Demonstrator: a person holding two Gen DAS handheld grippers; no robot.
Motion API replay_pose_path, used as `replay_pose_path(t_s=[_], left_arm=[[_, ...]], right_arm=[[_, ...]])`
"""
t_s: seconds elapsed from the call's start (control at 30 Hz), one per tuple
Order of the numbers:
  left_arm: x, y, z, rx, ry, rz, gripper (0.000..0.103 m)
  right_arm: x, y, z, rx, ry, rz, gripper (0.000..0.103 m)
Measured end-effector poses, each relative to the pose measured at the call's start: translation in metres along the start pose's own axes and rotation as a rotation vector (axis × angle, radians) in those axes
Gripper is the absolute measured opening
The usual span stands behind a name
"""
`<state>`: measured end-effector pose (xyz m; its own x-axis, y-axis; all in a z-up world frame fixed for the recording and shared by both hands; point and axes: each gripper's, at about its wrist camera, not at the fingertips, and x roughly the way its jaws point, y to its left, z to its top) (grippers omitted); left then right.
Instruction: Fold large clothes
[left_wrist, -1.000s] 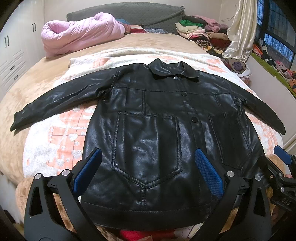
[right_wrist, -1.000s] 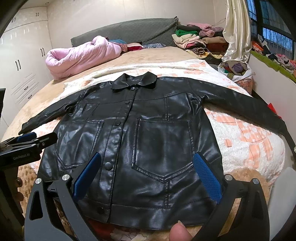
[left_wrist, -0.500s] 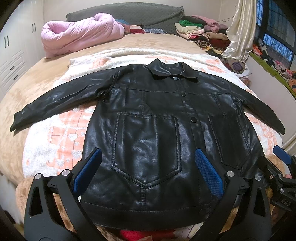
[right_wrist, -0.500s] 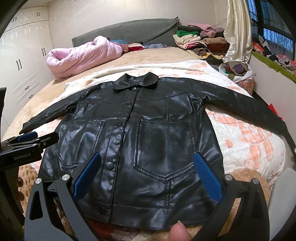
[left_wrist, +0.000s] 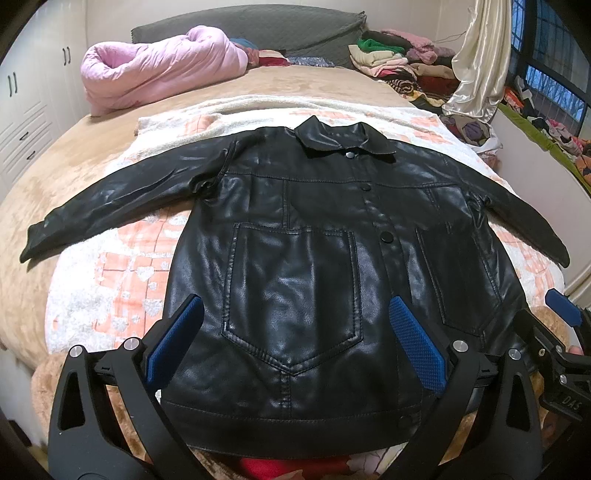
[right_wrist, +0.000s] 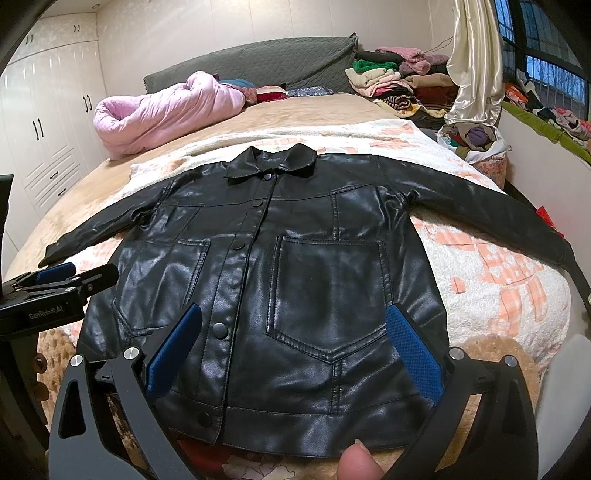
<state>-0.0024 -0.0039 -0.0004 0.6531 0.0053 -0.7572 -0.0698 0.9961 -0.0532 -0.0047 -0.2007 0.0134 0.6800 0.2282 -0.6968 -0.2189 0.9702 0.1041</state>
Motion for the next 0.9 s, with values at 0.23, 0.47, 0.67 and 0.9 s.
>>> replay_pose_path(t_s=[0.23, 0.47, 0.67, 0.9], left_arm=[[-0.001, 0.002, 0.003, -0.006, -0.007, -0.005, 0.094], [0.001, 0.000, 0.007, 0.010, -0.007, -0.013, 0.094], [0.012, -0.006, 0.018, 0.027, -0.003, -0.019, 0.094], [0.024, -0.014, 0.037, 0.040, -0.012, -0.018, 0.094]], right_arm=[[0.000, 0.000, 0.000, 0.001, -0.001, 0.002, 0.099], [0.001, 0.001, 0.001, 0.002, 0.000, 0.002, 0.099], [0.013, -0.004, 0.011, 0.004, 0.007, -0.010, 0.099], [0.029, -0.016, 0.032, 0.024, 0.006, -0.019, 0.099]])
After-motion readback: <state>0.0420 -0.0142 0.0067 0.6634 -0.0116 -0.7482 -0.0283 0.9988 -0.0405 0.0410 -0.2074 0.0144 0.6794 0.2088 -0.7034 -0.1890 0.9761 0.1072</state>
